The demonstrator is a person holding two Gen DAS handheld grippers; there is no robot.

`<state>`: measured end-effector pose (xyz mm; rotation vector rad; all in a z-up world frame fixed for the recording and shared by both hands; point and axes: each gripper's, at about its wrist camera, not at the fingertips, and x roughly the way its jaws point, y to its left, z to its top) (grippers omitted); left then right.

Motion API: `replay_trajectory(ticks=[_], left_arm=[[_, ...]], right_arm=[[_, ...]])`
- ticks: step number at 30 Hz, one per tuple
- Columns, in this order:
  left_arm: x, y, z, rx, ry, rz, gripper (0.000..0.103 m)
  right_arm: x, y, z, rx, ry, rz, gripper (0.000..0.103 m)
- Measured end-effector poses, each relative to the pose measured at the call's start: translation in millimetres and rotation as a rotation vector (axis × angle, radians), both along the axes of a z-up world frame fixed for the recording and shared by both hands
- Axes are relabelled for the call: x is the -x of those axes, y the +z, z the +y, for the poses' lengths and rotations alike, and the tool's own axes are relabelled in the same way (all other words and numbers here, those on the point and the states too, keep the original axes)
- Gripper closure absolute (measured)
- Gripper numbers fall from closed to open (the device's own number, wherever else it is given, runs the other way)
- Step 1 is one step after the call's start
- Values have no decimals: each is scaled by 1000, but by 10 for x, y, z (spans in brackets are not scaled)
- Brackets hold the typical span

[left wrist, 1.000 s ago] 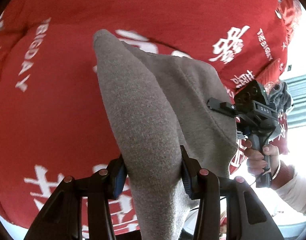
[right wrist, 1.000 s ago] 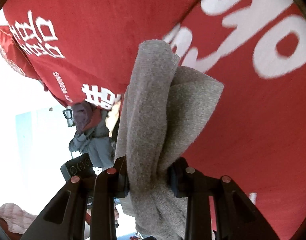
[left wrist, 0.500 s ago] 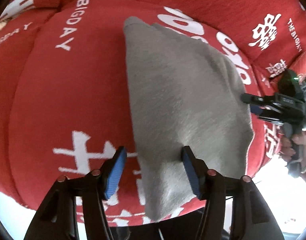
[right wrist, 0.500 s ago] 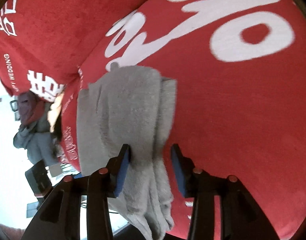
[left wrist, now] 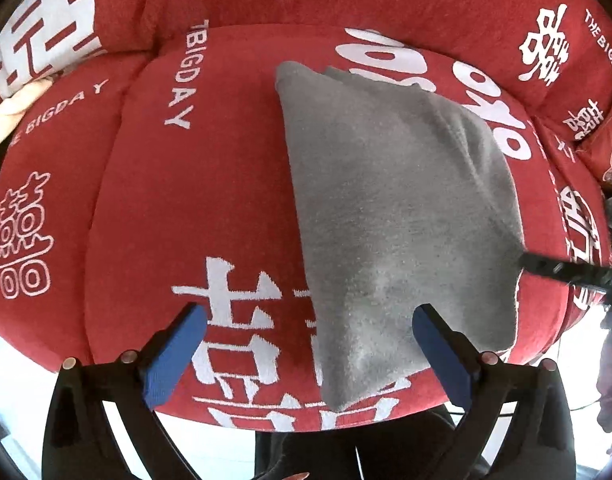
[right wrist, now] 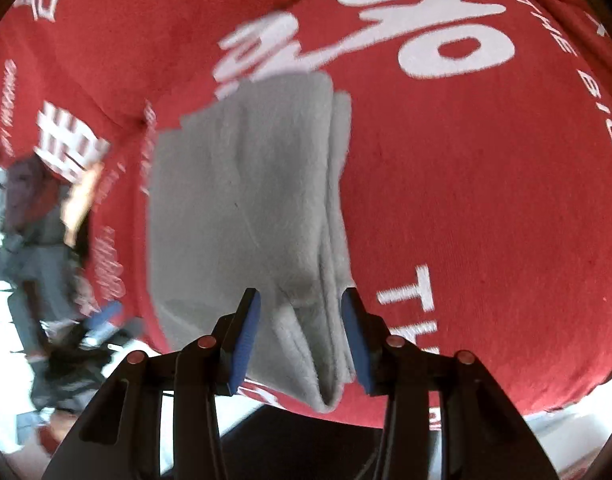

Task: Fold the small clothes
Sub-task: 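Open both tools and release the folded sweater onto the cushion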

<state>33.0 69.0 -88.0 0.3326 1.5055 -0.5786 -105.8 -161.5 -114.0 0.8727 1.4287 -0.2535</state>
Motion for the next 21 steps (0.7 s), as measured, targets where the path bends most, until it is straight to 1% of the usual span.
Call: replay_trajectory(ticks=[1,3,5,7,11,12,13,14,15,17,19,21], left_arm=[[-1,22,-7,-16,0,-9,0],[0,60,-21,-62,-4,-43,0],[-10,110,-11,-83,-3,-64,0],[-34,178,9,-84,8,-73,0],[-47,299,10,-112,16,-80,0],[-42,336,6,-120,17,-85,0],[-39,379,-8,-124,15,-92,0],[-38,420,-27,-128,13,-98,0],[-37,456,-46,-132,11,-102,0],[-43,524,-83,-140,13,-107,0],[-58,580,-102,-138,21,-101,0],[-74,630,-106,-133,34,-96,0]], right_arm=[[6,-65,45,31,27,35,57],[5,-137,60,64,33,80,57],[61,-136,15,68,-8,108,57],[106,-74,-19,94,-34,145,55],[71,190,-6,91,-48,113,53],[39,252,13,99,-38,107,47],[-31,350,55,119,-18,99,37],[-84,420,93,133,-3,90,34],[-141,486,126,142,8,79,31],[-239,584,197,146,23,63,30],[-316,658,259,152,37,56,25],[-384,769,326,174,56,42,24]])
